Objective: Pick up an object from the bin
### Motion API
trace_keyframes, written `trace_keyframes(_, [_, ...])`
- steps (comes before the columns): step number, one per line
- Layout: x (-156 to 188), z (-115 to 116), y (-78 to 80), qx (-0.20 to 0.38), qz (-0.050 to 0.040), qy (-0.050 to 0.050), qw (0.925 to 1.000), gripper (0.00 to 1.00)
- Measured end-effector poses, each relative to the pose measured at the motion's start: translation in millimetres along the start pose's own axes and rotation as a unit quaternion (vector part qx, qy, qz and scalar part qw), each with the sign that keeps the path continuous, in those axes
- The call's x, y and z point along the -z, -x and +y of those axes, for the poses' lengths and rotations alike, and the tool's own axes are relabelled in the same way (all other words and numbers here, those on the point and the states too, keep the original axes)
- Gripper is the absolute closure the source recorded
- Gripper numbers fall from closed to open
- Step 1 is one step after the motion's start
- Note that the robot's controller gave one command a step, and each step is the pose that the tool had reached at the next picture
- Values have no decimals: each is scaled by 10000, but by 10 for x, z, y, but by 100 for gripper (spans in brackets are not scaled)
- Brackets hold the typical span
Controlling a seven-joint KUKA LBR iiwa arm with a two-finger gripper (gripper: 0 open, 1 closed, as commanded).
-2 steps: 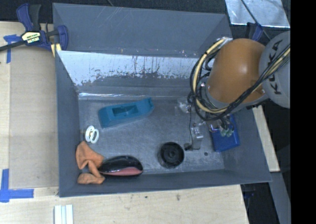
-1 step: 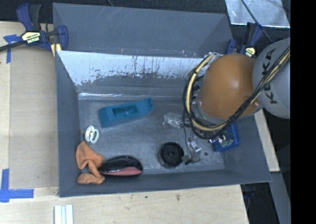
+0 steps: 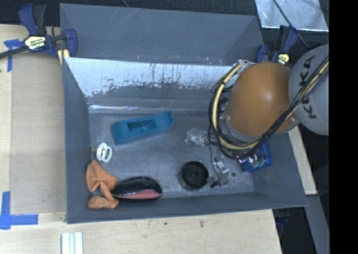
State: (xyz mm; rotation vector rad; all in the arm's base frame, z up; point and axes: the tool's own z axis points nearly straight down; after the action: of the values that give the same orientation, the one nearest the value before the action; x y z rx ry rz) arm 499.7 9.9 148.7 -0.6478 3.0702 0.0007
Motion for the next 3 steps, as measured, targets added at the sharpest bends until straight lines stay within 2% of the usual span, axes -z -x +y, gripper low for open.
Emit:
trace_keyframes(1, [-693, 21, -131, 378, -17, -10, 9993, 0])
trace_keyframes(2, [-886, -1, -99, 242, -107, -50, 9996, 100])
trace_keyframes(3, [-871, -1, -97, 218, -114, -50, 9997, 100])
